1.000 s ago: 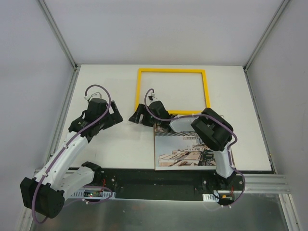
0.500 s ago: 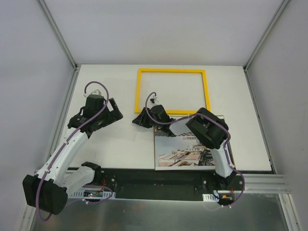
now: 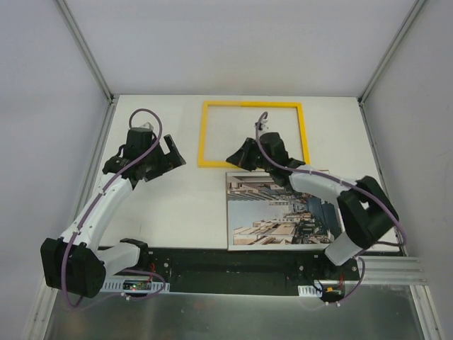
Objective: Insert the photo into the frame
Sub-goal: Pick up the glass panel from the center of the board, then pass from the right arm to the left
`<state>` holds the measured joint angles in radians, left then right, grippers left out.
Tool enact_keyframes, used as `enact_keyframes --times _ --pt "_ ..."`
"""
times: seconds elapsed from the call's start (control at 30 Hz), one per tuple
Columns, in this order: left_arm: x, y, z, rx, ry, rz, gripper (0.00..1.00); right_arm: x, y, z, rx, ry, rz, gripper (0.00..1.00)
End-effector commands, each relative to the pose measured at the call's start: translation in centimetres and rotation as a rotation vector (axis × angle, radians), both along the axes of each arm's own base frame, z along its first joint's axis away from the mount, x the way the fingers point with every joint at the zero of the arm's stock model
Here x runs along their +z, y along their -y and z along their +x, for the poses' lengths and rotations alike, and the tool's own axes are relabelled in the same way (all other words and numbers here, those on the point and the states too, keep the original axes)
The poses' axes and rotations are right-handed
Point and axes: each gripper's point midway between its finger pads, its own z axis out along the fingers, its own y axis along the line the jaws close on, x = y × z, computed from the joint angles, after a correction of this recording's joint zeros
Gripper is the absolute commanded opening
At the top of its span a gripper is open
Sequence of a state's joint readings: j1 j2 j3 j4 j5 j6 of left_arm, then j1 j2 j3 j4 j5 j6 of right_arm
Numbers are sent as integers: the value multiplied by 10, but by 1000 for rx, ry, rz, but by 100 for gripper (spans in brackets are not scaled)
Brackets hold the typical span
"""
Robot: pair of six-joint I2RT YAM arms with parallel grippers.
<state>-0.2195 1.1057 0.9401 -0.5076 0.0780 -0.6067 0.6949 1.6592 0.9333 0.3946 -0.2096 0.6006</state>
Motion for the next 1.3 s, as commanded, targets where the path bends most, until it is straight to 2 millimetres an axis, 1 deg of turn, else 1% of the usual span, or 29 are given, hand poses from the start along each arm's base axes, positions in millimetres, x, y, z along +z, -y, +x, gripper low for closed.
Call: enact_keyframes --times 0.0,0.1,0.23,0.37,0.43,0.6,0.73,0.8,0.97,1.03,1.17,1.27 --pt "9 13 14 -67 38 -73 99 25 45 -14 45 30 -52 1" --pt "1 25 19 -111 22 -137 99 38 68 -21 55 43 -66 1" --pt "-5 38 28 -162 12 -183 99 51 96 -33 64 61 -93 1" --pt "-7 50 37 -201 -10 -237 98 57 118 -42 59 50 -124 1" --pt "-10 55 39 -213 -19 -262 97 58 124 -45 63 46 -106 1" --pt "-20 61 39 -238 -35 -288 97 63 129 -55 118 41 -71 1" --pt "-23 65 32 -261 -35 -310 96 75 132 -62 140 66 -74 1" --pt "-22 66 30 -270 -28 -308 96 84 134 -66 150 79 -68 1" --pt "-28 69 27 -293 -30 -327 98 118 135 -80 182 140 -41 1" --pt "-25 71 27 -302 -19 -340 99 129 138 -86 188 162 -43 1" --pt "-12 77 32 -330 32 -371 99 151 139 -99 211 187 -20 1" --pt "-4 83 34 -357 68 -409 99 175 139 -109 227 224 3 0"
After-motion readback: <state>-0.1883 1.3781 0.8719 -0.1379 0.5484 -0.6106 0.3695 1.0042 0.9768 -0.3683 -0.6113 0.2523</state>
